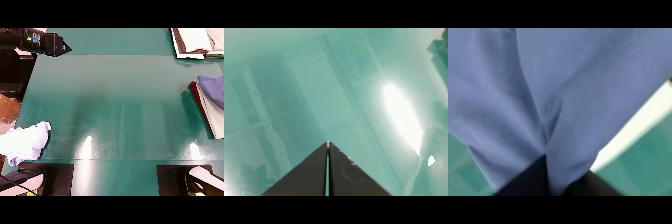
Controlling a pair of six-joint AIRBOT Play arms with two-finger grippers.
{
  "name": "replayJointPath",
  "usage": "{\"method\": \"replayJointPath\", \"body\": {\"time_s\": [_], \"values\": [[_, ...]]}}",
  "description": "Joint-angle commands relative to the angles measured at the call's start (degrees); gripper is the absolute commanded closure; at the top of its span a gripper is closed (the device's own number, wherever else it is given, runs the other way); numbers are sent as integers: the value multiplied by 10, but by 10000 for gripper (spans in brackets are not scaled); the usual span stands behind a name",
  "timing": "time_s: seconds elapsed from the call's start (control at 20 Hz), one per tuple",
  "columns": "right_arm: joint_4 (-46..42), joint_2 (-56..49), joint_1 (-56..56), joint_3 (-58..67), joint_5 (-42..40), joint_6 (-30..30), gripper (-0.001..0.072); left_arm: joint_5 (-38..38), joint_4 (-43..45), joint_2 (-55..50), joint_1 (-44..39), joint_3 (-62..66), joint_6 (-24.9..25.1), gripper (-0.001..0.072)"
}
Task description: Fold the shirts.
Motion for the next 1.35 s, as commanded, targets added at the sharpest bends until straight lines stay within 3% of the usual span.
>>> {"method": "replayJointPath", "body": {"time_s": [0.0,0.05,0.1,0.25,0.45,0.65,0.75,0.9,1.3], "values": [[-10,32,-40,-84,-13,-3,309,-4,0,0,0,0,9,682],[-9,32,-46,-89,-12,-3,130,-4,0,0,0,0,9,682],[-4,32,-47,-89,-11,-3,84,-3,0,0,0,0,9,682],[65,33,-16,-56,-12,-3,85,-3,0,0,0,0,9,682],[215,32,130,9,-28,-3,86,1,3,0,0,0,9,681],[215,32,343,56,-90,-3,94,-2,2,0,0,0,9,682],[214,32,435,61,-126,-3,260,9,2,0,0,0,9,682],[214,32,535,61,-167,-3,698,15,2,0,0,0,9,681],[215,32,591,61,-168,-3,696,18,2,0,0,0,9,681]]}}
